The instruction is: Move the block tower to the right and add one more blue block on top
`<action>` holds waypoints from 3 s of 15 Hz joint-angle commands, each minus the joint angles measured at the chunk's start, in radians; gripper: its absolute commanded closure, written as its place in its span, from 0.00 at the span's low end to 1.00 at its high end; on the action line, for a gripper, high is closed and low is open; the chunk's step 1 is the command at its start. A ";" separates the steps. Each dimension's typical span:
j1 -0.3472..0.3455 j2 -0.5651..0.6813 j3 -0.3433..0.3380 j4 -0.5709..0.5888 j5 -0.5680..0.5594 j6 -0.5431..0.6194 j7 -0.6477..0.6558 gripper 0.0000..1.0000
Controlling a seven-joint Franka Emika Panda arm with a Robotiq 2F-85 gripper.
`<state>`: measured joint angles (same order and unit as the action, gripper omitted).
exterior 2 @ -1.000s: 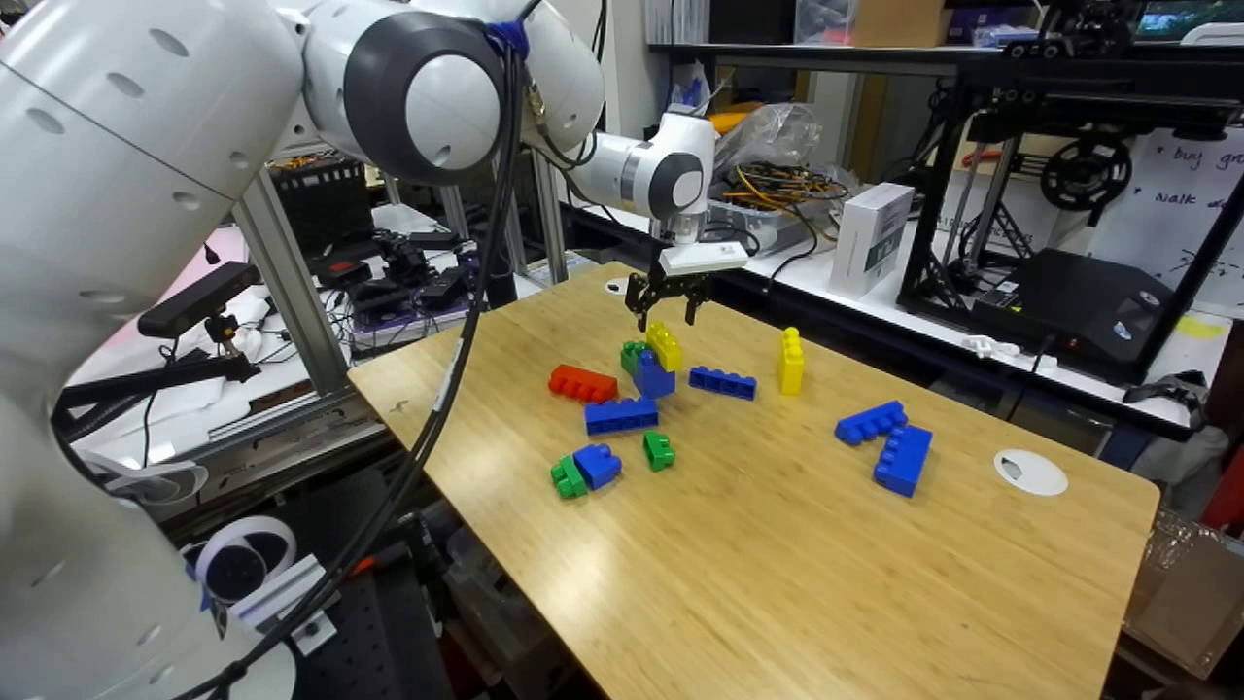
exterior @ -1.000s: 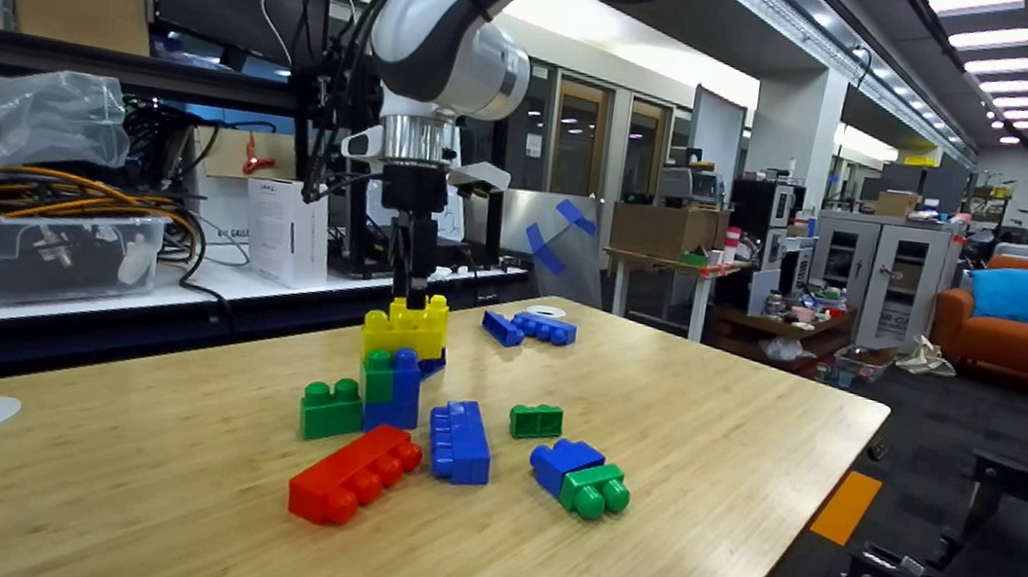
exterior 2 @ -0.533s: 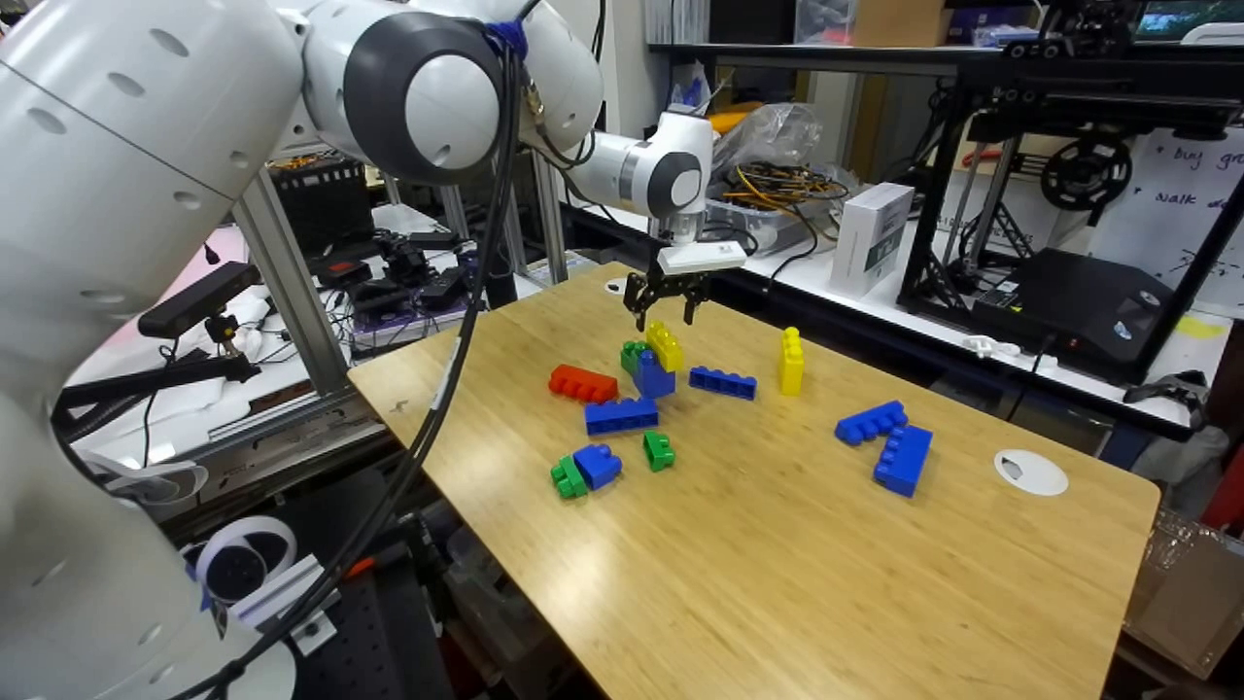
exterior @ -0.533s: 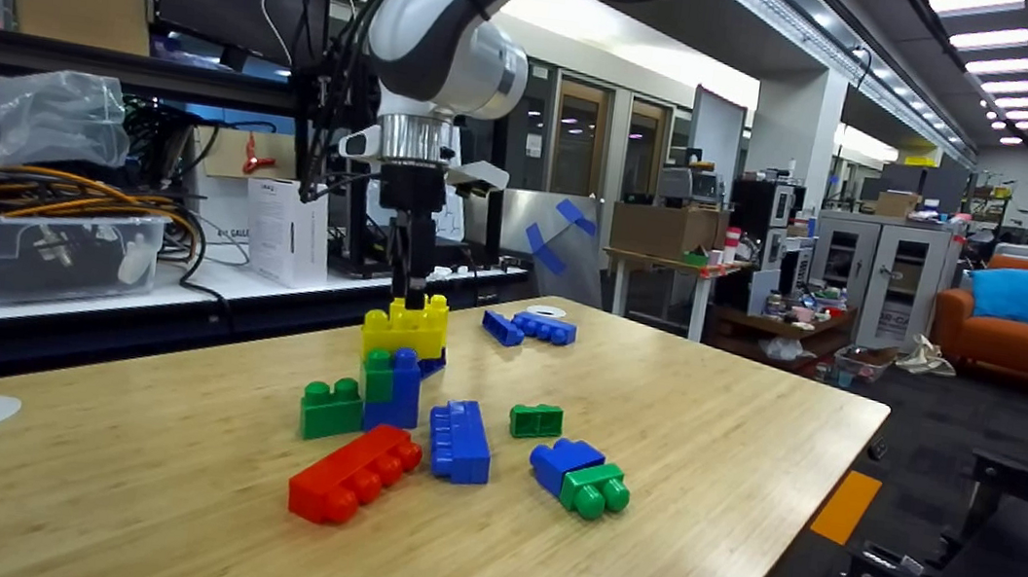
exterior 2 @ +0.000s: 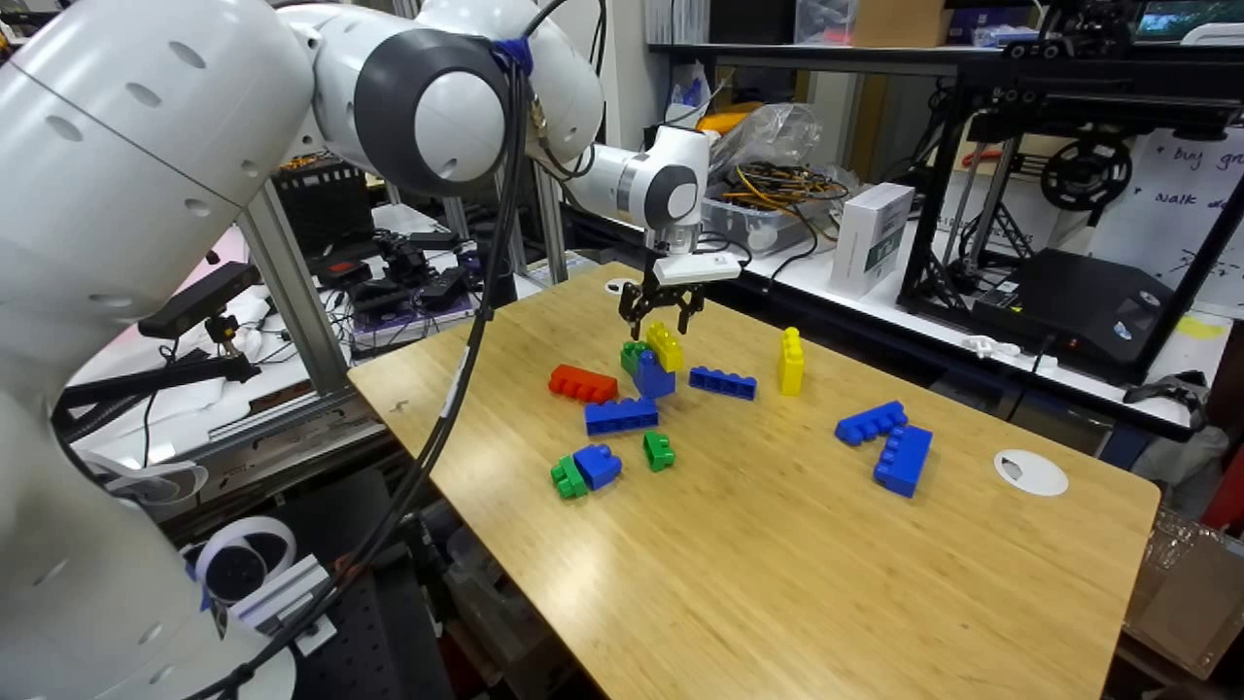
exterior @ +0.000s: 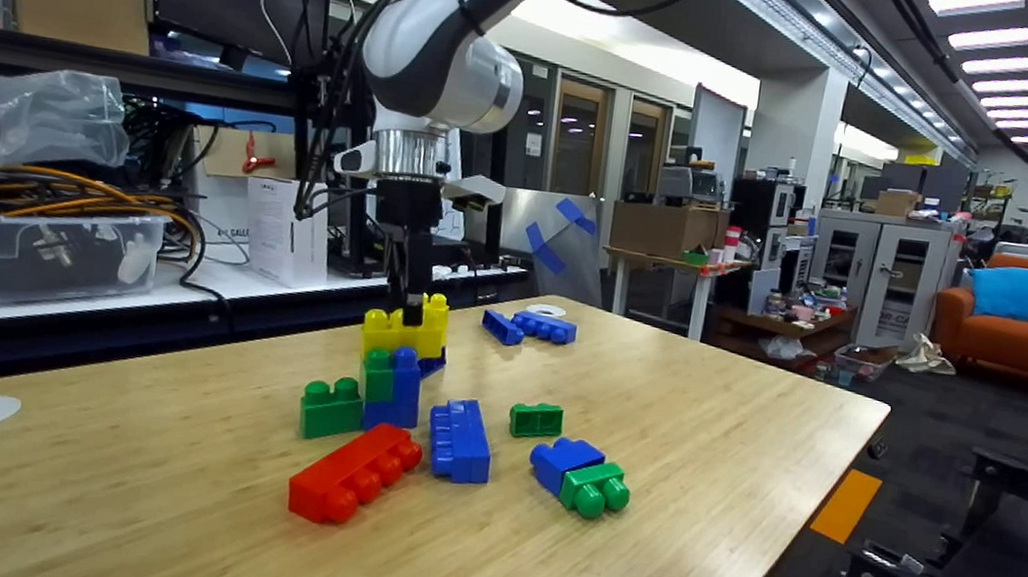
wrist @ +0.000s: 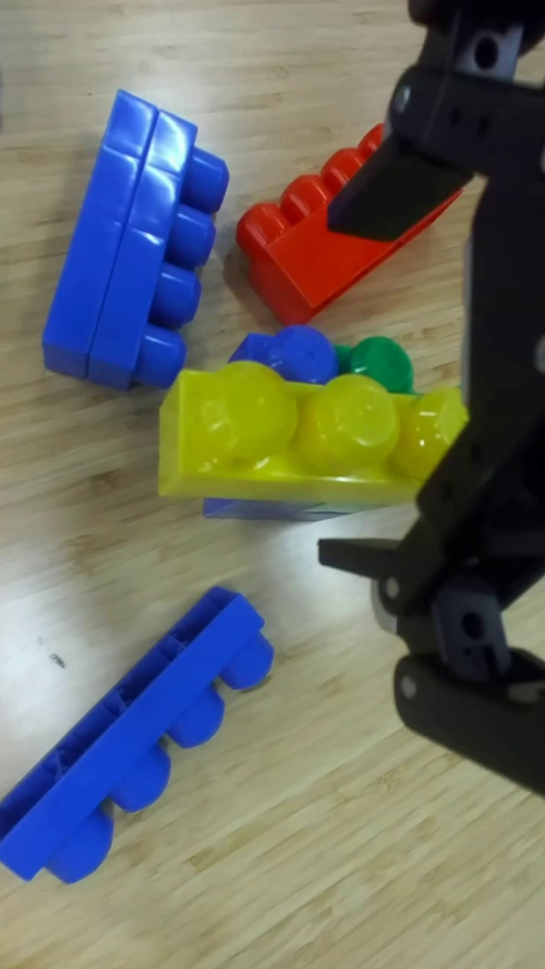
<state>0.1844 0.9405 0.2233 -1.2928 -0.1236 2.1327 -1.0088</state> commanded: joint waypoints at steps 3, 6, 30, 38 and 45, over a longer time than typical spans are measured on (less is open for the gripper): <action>0.005 0.039 0.000 0.043 -0.005 -0.001 -0.006 0.00; 0.007 0.038 -0.002 0.038 -0.012 0.007 -0.009 0.26; -0.037 -0.015 -0.085 -0.050 -0.078 0.078 0.004 0.90; -0.157 -0.080 -0.061 -0.162 -0.061 0.110 -0.179 0.90; -0.181 -0.153 -0.058 -0.281 -0.087 0.155 -0.442 0.90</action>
<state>0.0182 0.8443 0.1531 -1.4827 -0.1816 2.2272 -1.3616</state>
